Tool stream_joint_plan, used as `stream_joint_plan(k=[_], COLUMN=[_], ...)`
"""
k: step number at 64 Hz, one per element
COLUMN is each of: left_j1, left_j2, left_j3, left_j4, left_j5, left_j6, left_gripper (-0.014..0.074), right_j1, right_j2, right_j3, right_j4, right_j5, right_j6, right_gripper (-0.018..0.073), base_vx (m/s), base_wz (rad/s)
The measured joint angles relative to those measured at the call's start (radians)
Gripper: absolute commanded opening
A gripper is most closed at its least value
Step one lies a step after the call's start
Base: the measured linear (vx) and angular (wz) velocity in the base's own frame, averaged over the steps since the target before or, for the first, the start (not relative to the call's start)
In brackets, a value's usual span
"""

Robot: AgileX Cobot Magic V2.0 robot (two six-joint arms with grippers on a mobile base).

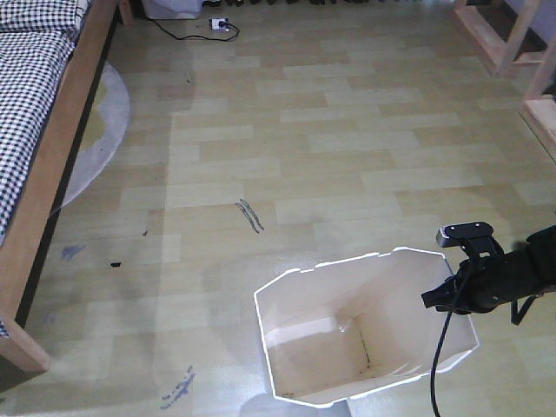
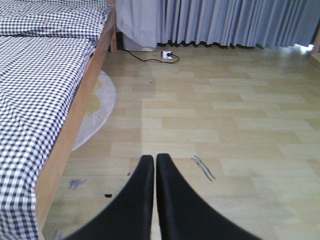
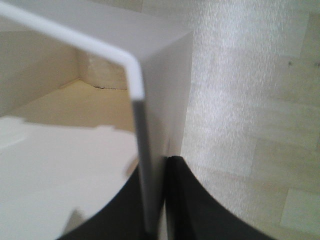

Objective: Move trash bin to bedside with robot
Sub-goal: 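Carry the bin with the right gripper toward the bed's head by the curtains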

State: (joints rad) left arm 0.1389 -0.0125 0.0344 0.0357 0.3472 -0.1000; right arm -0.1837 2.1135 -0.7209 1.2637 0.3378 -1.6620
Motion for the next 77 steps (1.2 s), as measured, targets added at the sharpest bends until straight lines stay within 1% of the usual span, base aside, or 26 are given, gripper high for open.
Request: stream_joint_plan(k=[32,77], left_j1=[0.000,0.000], left_j2=[0.000,0.000], left_j3=[0.000,0.000], left_j4=[0.000,0.000], left_j5=[0.000,0.000], left_j6=[0.000,0.000], left_gripper=[-0.0006,-0.0006], right_j1=[0.000,0.000], right_j2=[0.000,0.000], right_j3=[0.000,0.000], right_j4=[0.000,0.000], right_j5=[0.002,0.008], right_j6=[0.000,0.000], right_gripper=[-0.0003,-0.0003], base_vx=[0.33,0.35], base_wz=[0.12,-0.02])
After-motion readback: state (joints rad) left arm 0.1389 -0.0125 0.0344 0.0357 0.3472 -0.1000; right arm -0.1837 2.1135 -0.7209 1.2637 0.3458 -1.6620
